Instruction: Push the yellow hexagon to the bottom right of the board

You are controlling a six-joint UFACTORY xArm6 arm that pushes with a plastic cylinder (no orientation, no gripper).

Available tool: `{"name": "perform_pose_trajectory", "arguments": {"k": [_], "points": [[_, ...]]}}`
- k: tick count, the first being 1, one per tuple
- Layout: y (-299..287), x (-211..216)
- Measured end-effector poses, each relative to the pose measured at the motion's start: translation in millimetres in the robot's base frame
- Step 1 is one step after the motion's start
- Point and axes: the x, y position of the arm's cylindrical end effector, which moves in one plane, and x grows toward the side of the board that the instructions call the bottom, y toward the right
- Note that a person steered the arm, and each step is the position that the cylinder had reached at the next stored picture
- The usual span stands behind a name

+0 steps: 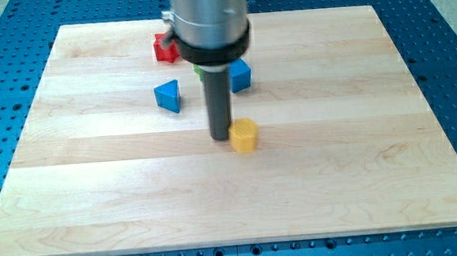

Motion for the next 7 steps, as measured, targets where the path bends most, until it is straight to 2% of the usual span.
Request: {"name": "perform_pose_trajectory", "arguments": {"k": [2, 3, 4, 6, 7], "points": [[78.9, 10.7], [36.7, 21.0], [33.0, 60.7], [90.7, 50.0], [78.5, 17.1]]}}
